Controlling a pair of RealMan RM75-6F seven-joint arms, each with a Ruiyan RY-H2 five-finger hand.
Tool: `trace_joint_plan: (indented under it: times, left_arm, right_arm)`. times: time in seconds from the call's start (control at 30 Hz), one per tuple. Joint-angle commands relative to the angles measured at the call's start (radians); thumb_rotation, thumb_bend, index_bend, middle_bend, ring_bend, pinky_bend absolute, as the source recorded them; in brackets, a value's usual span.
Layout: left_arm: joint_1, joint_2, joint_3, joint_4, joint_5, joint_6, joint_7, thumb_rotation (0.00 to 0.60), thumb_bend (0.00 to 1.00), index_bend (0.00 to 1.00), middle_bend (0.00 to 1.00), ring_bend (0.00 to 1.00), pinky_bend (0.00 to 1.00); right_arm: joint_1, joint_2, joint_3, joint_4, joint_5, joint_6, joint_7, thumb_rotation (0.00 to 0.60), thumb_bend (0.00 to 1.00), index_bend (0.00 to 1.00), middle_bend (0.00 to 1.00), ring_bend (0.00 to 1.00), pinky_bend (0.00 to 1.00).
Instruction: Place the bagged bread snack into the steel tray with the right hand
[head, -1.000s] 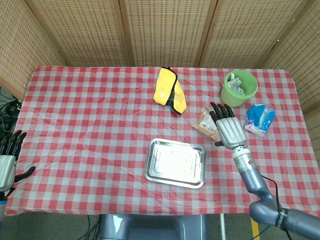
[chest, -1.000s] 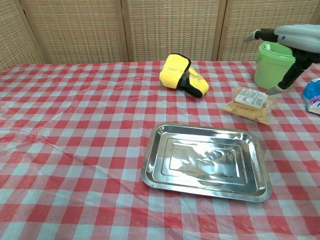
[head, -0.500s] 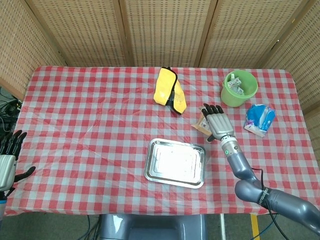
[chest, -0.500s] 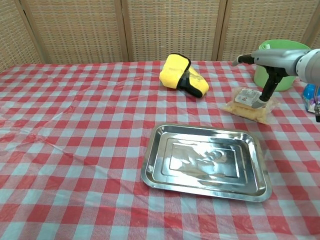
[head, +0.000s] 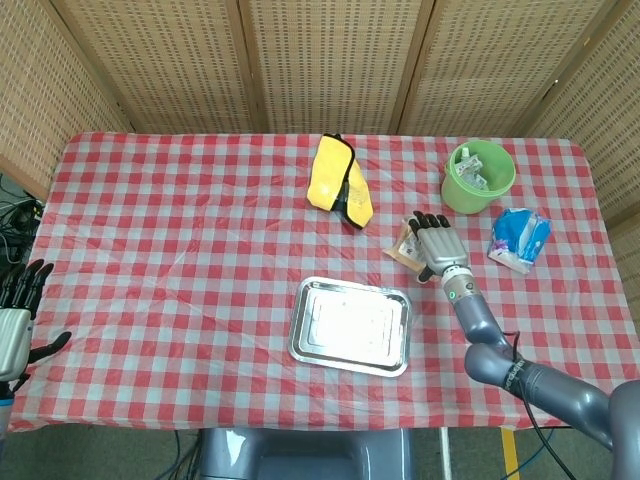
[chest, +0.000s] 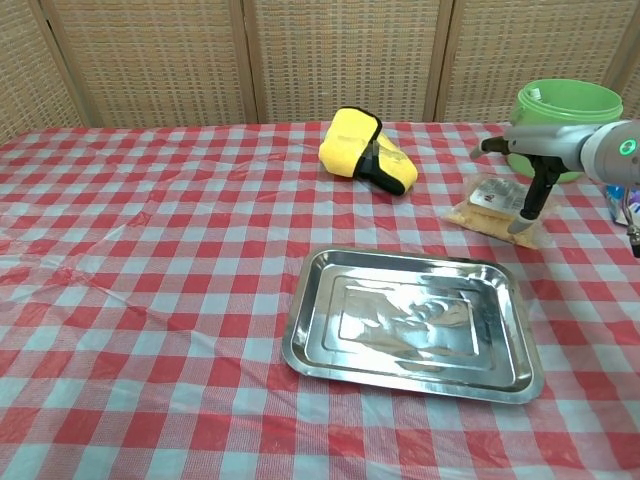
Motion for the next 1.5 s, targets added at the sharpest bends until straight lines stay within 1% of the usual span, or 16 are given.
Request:
trace_joint_plan:
  times: [0.03,0.23,0.43,0.57,0.63,0.67,0.73,0.8,0.87,0.93,1.0,1.13,1.3,1.37,1.4,1.5]
  left_arm:
    - [-0.002,0.000,0.000,0.001,-0.003,-0.004,-0.001,0.600,0.14,0.00,0.00,0.00,0.00]
    - [-0.007,-0.001,0.000,0.003,-0.005,-0.015,-0.002,0.600,0.14,0.00,0.00,0.00,0.00]
    - [-0.009,-0.001,0.001,0.004,-0.006,-0.018,-0.007,0.600,0.14,0.00,0.00,0.00,0.00]
    - [-0.009,0.000,0.001,0.004,-0.009,-0.019,-0.008,0.600,0.14,0.00,0.00,0.00,0.00]
    - [-0.009,0.001,0.001,0.003,-0.009,-0.020,-0.010,0.600,0.14,0.00,0.00,0.00,0.00]
    - [-0.009,0.001,0.001,0.002,-0.009,-0.019,-0.010,0.600,0.14,0.00,0.00,0.00,0.00]
    - [-0.009,0.002,0.002,0.002,-0.008,-0.019,-0.010,0.600,0.14,0.00,0.00,0.00,0.00]
    - [-0.009,0.002,0.002,0.001,-0.009,-0.018,-0.011,0.600,0.14,0.00,0.00,0.00,0.00]
    - [-0.008,0.004,0.002,-0.001,-0.009,-0.017,-0.011,0.600,0.14,0.00,0.00,0.00,0.00]
    - [-0.007,0.004,0.002,-0.002,-0.007,-0.015,-0.013,0.600,0.14,0.00,0.00,0.00,0.00]
    - [-0.006,0.005,0.003,-0.003,-0.004,-0.010,-0.014,0.600,0.14,0.00,0.00,0.00,0.00]
    - [-0.005,0.006,0.004,-0.003,-0.002,-0.007,-0.016,0.600,0.14,0.00,0.00,0.00,0.00]
    - [-0.006,0.005,0.007,-0.004,0.003,-0.007,-0.011,0.600,0.14,0.00,0.00,0.00,0.00]
    - [-0.007,0.004,0.009,-0.004,0.004,-0.011,-0.007,0.600,0.14,0.00,0.00,0.00,0.00]
    - [-0.008,0.003,0.010,-0.005,0.003,-0.013,-0.005,0.600,0.14,0.00,0.00,0.00,0.00]
    - [-0.008,0.003,0.011,-0.006,0.004,-0.014,-0.002,0.600,0.14,0.00,0.00,0.00,0.00]
  right_arm:
    - [0.022,-0.016,-0.023,0.049,0.034,-0.038,-0.005,0.600,0.06,0.06,0.00,0.00,0.00]
    - [0.046,-0.032,-0.032,0.103,0.077,-0.071,-0.001,0.600,0.06,0.06,0.00,0.00,0.00]
    - [0.075,-0.070,-0.045,0.185,0.103,-0.086,-0.002,0.600,0.06,0.07,0.00,0.00,0.01]
    - [0.082,-0.097,-0.054,0.231,0.093,-0.075,0.004,0.600,0.06,0.10,0.00,0.00,0.11]
    - [0.083,-0.108,-0.058,0.250,0.089,-0.080,0.010,0.600,0.07,0.12,0.02,0.01,0.17]
    - [0.083,-0.112,-0.059,0.258,0.086,-0.082,0.015,0.600,0.07,0.15,0.06,0.04,0.21]
    - [0.083,-0.122,-0.058,0.273,0.073,-0.077,0.028,0.600,0.08,0.21,0.18,0.16,0.30]
    - [0.082,-0.128,-0.058,0.280,0.059,-0.066,0.038,0.600,0.08,0.33,0.35,0.34,0.41]
    - [0.079,-0.131,-0.058,0.282,0.043,-0.059,0.050,0.600,0.09,0.41,0.44,0.44,0.49]
    - [0.076,-0.132,-0.059,0.279,0.027,-0.053,0.062,0.600,0.09,0.46,0.49,0.50,0.53]
    - [0.070,-0.131,-0.057,0.271,0.005,-0.042,0.082,0.600,0.10,0.49,0.52,0.53,0.54]
    - [0.057,-0.116,-0.048,0.235,-0.036,-0.016,0.124,0.600,0.10,0.51,0.54,0.54,0.55]
    - [0.046,-0.065,-0.031,0.143,-0.087,0.034,0.151,0.600,0.10,0.51,0.54,0.55,0.55]
    - [0.040,-0.030,-0.020,0.075,-0.112,0.069,0.157,0.600,0.10,0.51,0.54,0.55,0.55]
    - [0.036,-0.004,-0.012,0.020,-0.130,0.095,0.158,0.600,0.10,0.51,0.54,0.55,0.55]
    - [0.032,0.040,-0.002,-0.079,-0.153,0.138,0.143,0.600,0.10,0.51,0.54,0.55,0.55]
